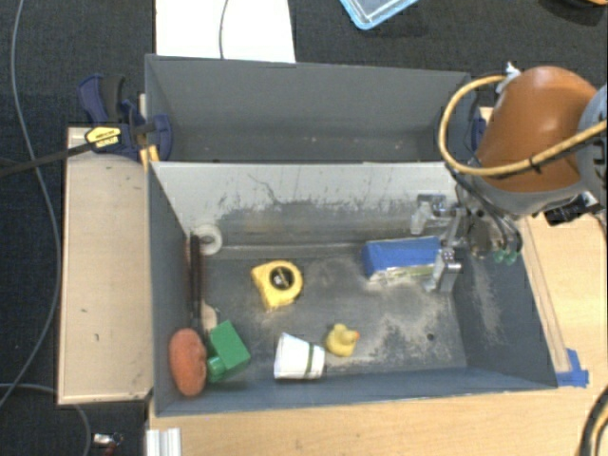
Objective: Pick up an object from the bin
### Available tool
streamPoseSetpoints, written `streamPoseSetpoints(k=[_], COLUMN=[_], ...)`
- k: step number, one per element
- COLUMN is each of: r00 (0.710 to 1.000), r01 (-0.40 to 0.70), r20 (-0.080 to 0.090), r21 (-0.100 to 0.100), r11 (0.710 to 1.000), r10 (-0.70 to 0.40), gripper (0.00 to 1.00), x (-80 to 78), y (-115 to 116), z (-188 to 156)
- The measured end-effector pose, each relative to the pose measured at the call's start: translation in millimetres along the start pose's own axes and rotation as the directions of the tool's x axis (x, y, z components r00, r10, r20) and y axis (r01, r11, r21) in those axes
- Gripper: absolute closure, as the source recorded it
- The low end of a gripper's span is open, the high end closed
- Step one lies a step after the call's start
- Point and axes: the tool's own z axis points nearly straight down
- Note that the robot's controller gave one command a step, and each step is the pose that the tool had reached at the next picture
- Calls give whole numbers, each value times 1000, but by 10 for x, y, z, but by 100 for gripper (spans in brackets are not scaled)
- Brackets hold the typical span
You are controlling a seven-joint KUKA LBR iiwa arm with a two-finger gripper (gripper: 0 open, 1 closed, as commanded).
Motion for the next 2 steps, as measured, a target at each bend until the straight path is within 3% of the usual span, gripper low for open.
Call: streamPoseSetpoints(k=[1, 2], r00=[994, 989], r01=[105, 145], r20=[2, 10], r21=[0, 2], r11=[994, 989], r10=[-105, -145], gripper=[0, 0], x=[441, 667], y=[167, 413], z=[538, 1016])
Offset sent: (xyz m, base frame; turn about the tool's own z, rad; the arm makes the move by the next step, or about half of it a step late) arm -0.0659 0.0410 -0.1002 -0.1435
